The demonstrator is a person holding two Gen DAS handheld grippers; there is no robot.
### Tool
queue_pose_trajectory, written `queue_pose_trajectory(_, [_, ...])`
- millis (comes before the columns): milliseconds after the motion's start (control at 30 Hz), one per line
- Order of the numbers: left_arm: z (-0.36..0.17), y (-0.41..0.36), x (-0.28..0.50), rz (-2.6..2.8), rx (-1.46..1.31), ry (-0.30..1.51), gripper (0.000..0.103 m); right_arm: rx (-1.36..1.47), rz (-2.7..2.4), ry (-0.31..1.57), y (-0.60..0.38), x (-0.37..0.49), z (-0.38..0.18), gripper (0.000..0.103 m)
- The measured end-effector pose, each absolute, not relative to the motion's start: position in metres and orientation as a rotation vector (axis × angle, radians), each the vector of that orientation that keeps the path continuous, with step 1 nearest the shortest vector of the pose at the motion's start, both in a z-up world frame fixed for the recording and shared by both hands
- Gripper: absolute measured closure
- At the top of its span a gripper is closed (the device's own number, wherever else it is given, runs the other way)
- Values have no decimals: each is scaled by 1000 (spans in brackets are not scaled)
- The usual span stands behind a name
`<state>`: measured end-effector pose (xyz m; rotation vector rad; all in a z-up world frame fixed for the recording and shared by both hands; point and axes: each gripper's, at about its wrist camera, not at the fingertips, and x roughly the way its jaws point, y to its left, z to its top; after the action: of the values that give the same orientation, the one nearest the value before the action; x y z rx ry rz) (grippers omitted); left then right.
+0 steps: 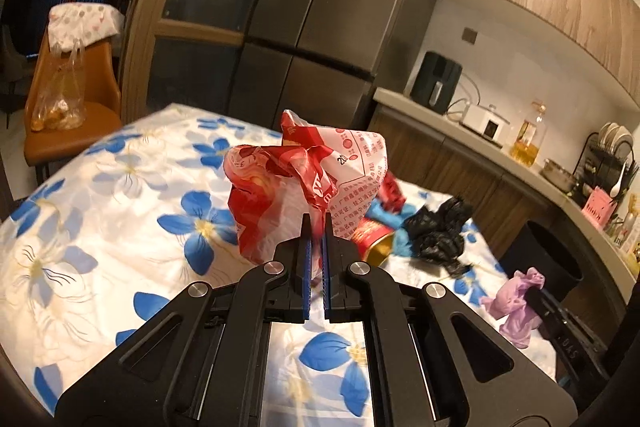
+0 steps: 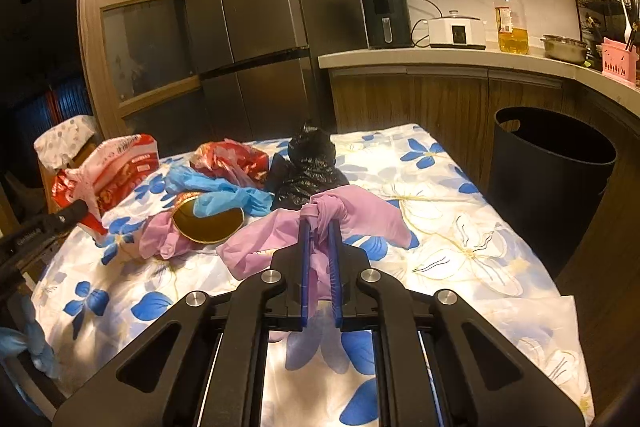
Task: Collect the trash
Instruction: 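Lift the red-white bag and pink glove and carry them over the bin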
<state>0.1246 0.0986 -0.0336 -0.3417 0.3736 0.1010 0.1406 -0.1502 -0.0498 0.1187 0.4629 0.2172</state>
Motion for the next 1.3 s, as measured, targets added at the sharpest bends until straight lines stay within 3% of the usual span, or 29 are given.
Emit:
queue_pose_trajectory(467, [-7,23,125,-24,-227,330,100,145,197,390,-187,121,-28,94])
queue_pose_trajectory(1300, [34,-168,208,-369,-86,263,100,162,-116,216,-323,155,23,94])
